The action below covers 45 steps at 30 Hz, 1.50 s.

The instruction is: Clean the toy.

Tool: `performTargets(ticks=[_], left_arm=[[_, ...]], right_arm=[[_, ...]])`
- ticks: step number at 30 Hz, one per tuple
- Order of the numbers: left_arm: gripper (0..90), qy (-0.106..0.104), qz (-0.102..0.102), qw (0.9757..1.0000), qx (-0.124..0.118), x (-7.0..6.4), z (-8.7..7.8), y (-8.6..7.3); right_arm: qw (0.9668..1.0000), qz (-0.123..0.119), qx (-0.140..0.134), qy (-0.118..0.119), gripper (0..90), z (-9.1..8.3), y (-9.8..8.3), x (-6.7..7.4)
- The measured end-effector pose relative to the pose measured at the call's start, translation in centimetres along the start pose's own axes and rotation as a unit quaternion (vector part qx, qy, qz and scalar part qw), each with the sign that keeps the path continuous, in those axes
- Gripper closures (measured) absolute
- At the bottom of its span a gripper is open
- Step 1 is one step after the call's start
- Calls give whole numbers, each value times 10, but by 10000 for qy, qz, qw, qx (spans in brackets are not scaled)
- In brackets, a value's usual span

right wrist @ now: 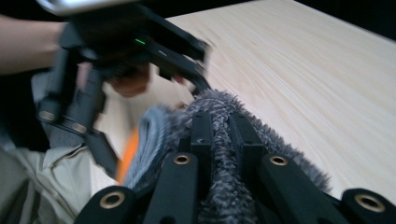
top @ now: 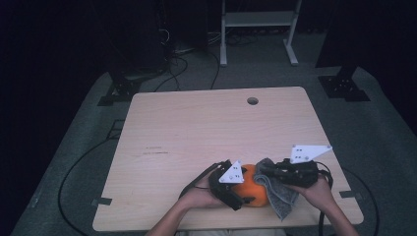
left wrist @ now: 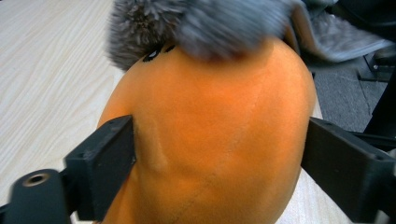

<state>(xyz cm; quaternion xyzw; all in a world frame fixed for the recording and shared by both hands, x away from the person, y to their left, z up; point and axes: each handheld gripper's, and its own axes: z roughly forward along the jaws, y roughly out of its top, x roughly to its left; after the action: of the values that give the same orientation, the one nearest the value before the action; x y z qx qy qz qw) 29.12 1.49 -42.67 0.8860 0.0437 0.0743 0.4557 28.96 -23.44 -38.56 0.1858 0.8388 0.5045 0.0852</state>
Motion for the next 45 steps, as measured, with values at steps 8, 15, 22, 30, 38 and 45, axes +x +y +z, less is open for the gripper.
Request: performTargets(ticks=[8,15,22,30,38,45], left_arm=[[231,-35,-387,9991,-139,9,-10,-12],[190,-82,-910,9953,-333,21,-11,-18],[214,-104,-1589,9861,-481,35,-8,-18],[198,-81,-1818,9821,-490,40,-12,-21],[197,-15,-1777,9828,-499,38,-6,-17],[159,19,-877,9960,-164,27,-5,-12]], right_arm=[[9992,410,-33,11,809,2,-10,-16],[9957,873,-260,-168,810,-14,-47,-16],[9984,302,-460,-162,809,-15,-19,1],[9973,438,-413,-415,807,-9,-34,-12],[9960,397,-718,-350,808,-15,-25,-6],[9976,272,-547,-321,807,-4,-23,-8]])
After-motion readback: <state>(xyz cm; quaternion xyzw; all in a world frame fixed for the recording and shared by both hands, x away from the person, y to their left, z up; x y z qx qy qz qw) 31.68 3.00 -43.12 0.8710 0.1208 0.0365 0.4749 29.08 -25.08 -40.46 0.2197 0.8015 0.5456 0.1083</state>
